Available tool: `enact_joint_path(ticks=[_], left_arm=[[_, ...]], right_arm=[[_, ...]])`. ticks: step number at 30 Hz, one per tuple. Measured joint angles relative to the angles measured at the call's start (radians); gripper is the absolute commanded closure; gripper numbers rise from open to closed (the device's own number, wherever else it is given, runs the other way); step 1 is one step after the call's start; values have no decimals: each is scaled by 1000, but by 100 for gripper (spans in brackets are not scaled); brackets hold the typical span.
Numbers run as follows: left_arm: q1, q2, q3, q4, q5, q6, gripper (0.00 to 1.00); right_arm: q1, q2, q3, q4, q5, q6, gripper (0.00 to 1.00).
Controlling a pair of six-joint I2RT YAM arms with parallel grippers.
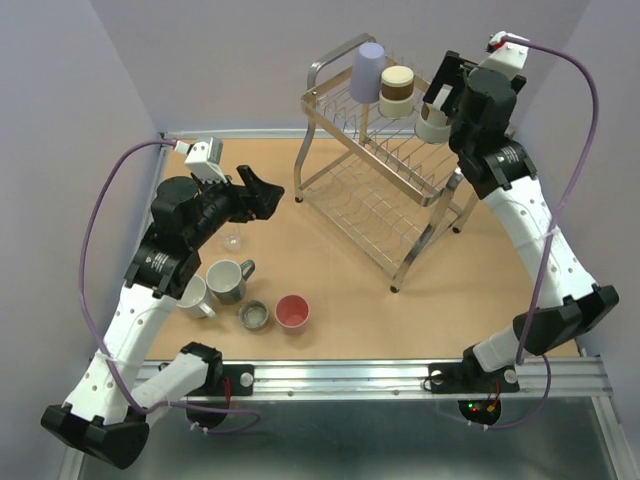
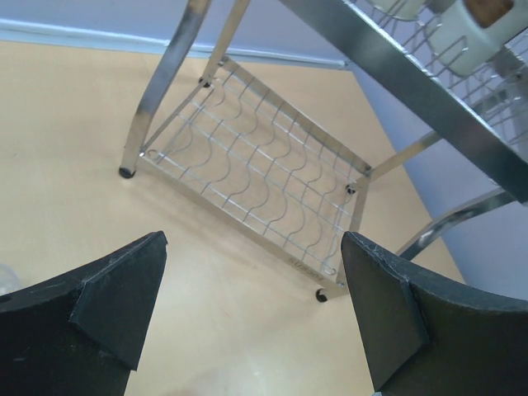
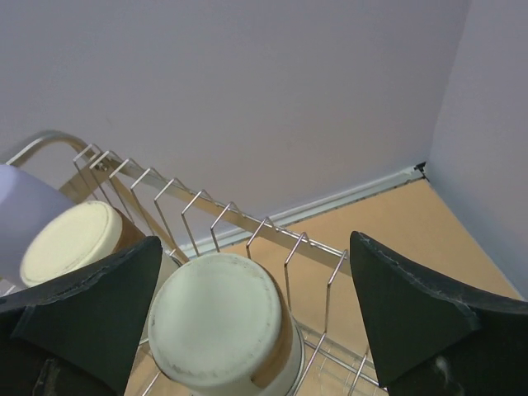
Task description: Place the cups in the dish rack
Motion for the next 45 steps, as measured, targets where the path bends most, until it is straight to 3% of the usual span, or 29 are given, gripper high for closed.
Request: enact_joint_path(ticks=[6, 13, 21, 29, 44, 45], left_arm=[[0, 45, 12, -103, -89, 24, 3], [0, 215, 15, -245, -160, 34, 10], [0, 350, 11, -363, -298, 26, 11], [18, 441, 24, -332, -434, 45, 11], [105, 699, 30, -171, -409, 102, 18], [105, 711, 31, -164, -404, 105, 22]], right_arm=[[0, -74, 24, 4, -10, -3, 0], [0, -168, 29, 5, -90, 51, 0], [0, -325, -89, 14, -170, 151, 0], [0, -342, -139, -2, -237, 208, 0], [0, -341, -138, -26, -259, 206, 0], [0, -340, -137, -25, -259, 205, 0]])
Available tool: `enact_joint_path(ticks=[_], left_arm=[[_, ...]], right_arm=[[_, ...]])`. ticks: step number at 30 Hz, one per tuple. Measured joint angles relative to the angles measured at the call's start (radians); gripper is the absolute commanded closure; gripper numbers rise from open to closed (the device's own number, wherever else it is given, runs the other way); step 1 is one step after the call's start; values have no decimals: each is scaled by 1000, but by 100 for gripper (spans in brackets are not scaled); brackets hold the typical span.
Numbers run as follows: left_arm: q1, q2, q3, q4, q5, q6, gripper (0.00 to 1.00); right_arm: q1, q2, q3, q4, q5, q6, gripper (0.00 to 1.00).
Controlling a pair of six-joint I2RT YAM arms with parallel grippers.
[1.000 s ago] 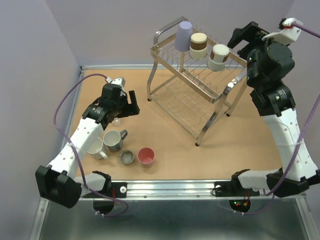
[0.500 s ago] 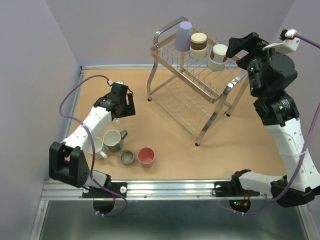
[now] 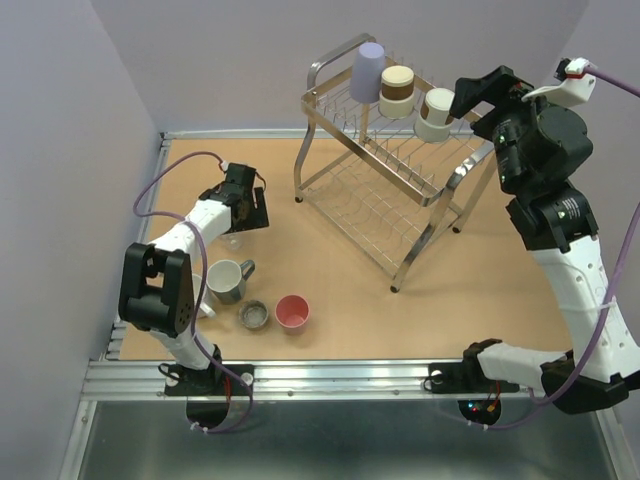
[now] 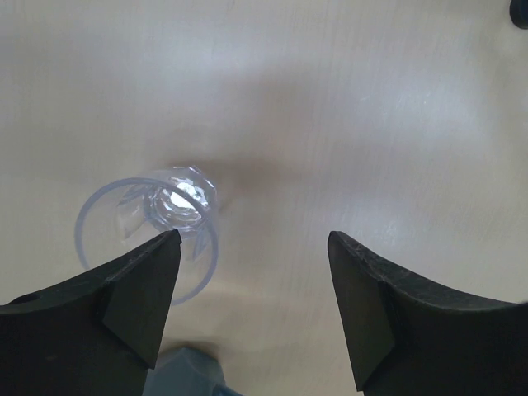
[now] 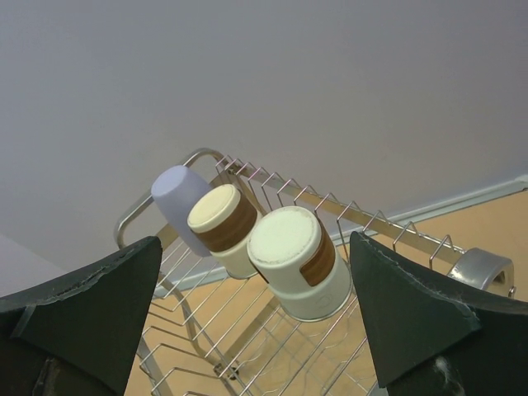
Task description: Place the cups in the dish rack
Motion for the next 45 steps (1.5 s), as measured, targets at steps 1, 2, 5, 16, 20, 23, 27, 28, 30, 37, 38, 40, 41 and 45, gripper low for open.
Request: enact_joint_path(ticks=[1, 2, 5, 16, 20, 23, 27, 28, 30, 37, 38, 40, 41, 45], left_arm=[[0, 16, 1, 4, 5, 1, 26], [0, 32, 3, 5, 11, 2, 31], [2, 63, 11, 9, 23, 8, 53], [23, 84, 51, 12, 27, 26, 100], [30, 82, 105, -25, 70, 26, 100], [34, 47, 171, -25, 149, 6, 100], [34, -83, 259, -6, 280, -60, 100], [34, -104, 293, -8, 301, -75, 100], [34, -158, 383, 24, 363, -110, 100], [35, -354, 435, 367, 565, -358, 100], [35, -377, 418, 457, 589, -412, 100], [35, -403, 389, 594, 627, -504, 100], [34, -407, 381, 655, 642, -547, 100], [28, -371, 381, 788, 666, -644, 100]], right_arm=[[0, 2, 0, 0, 0, -4, 0], [0, 4, 1, 0, 0, -8, 0], [0, 18, 5, -2, 4, -18, 0], [0, 52, 34, -6, 8, -29, 0], [0, 67, 72, -8, 0, -31, 0], [0, 82, 117, -9, -29, -27, 0], [0, 114, 184, 11, -182, 13, 0], [-1, 124, 195, 27, -228, 26, 0], [-1, 142, 202, 63, -328, 85, 0], [0, 173, 23, 365, -585, 422, 0], [0, 192, 14, 408, -613, 469, 0], [0, 224, 13, 465, -647, 528, 0], [0, 240, 13, 496, -664, 554, 0], [4, 287, 13, 597, -708, 650, 0]])
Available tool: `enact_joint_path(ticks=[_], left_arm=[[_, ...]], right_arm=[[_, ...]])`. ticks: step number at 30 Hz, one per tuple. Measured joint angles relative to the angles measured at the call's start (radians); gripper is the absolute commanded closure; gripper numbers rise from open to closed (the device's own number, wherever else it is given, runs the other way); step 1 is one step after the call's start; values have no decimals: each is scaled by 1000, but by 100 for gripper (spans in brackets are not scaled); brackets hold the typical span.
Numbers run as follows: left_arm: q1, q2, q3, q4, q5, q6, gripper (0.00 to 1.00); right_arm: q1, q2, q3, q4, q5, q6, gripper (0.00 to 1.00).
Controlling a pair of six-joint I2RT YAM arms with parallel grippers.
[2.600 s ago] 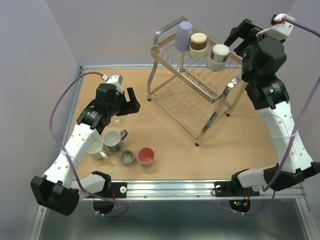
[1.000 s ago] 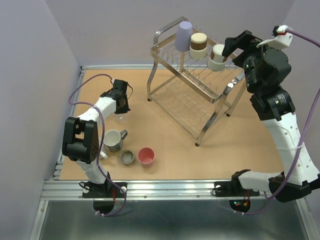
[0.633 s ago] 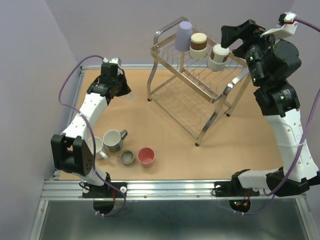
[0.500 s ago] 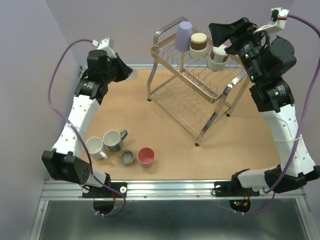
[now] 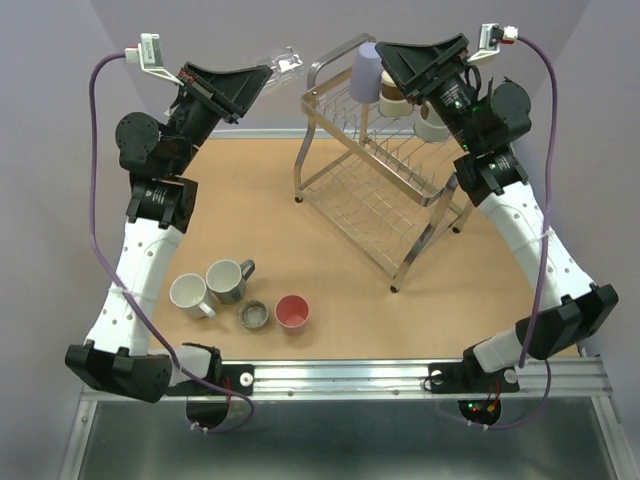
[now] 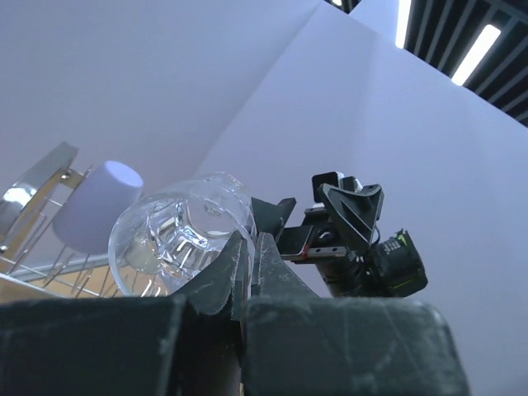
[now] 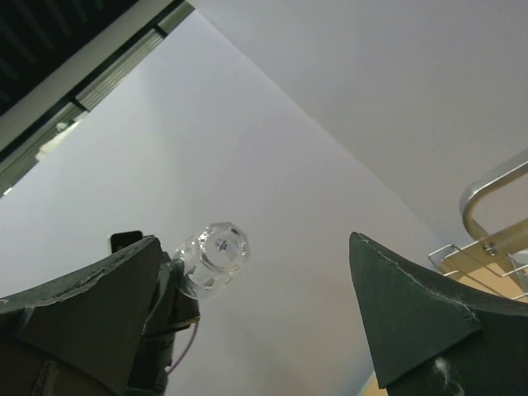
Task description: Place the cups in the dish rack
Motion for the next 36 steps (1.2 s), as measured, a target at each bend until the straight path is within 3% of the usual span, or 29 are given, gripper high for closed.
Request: enact_joint_path(ticks=[14, 28, 31, 36], left_arm=[[-68, 82, -5, 179, -6, -140, 100], [-113, 81, -42, 256, -35, -184, 100], [-124, 80, -57, 277, -45, -195, 100], [-137, 77, -79, 305, -61, -211, 100]], right_arm=[[170, 167, 138, 60, 7, -1, 0], [212, 261, 250, 57, 40, -10, 0], [219, 285, 293, 58, 42, -5, 5], [228, 314, 341, 60, 49, 10, 26]])
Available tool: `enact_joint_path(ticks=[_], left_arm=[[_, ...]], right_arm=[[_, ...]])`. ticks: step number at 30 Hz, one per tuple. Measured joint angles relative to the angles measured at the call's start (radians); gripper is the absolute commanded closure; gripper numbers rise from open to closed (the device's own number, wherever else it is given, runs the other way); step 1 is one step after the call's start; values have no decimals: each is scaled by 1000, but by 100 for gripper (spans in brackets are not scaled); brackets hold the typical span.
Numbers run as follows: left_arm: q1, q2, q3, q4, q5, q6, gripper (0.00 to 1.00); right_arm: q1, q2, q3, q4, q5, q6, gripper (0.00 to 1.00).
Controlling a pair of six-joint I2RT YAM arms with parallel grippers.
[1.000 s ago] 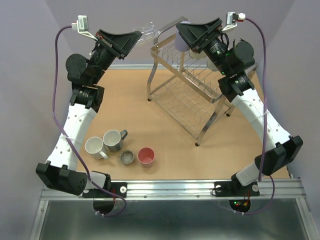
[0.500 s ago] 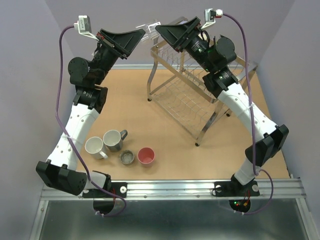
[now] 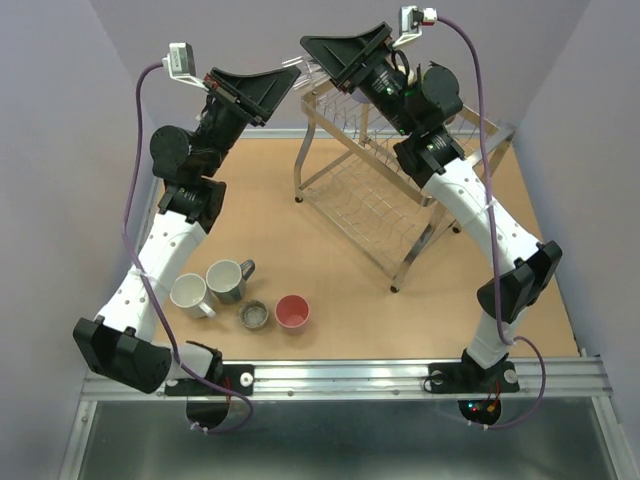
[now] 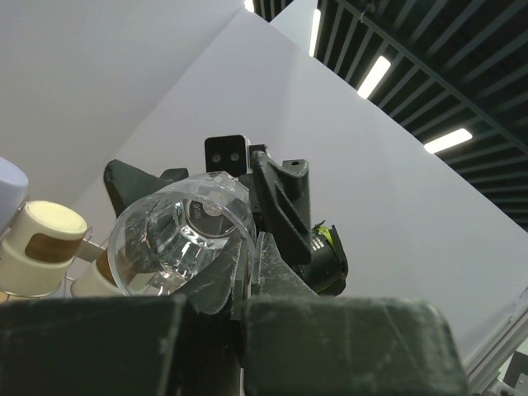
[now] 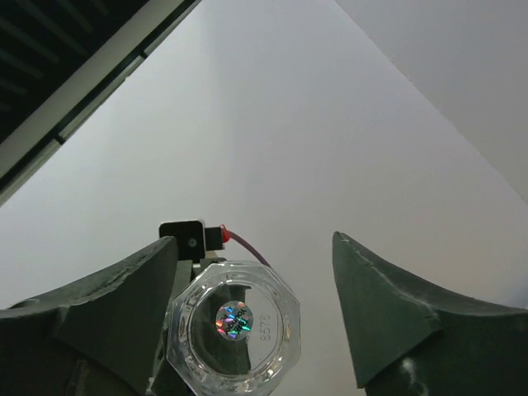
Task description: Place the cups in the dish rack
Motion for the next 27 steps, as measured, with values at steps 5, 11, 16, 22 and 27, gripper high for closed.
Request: enact_joint_path(ticks=[5, 11, 16, 22, 27], left_arm=[[-26, -12, -37, 23, -47, -5, 100], [-79, -12, -51, 41, -129, 6, 100], [-100, -13, -54, 45, -163, 22, 53], [-119, -43, -80, -2, -151, 52, 20], [-121, -93, -108, -49, -147, 86, 13]], right_arm=[[4, 6, 6, 8, 12, 26, 52], [5, 6, 6, 27, 36, 44, 88], [5, 2, 7, 26, 52, 43, 100], [6, -51, -19, -33, 111, -27, 100], [-4, -146, -95, -66, 164, -92, 100]])
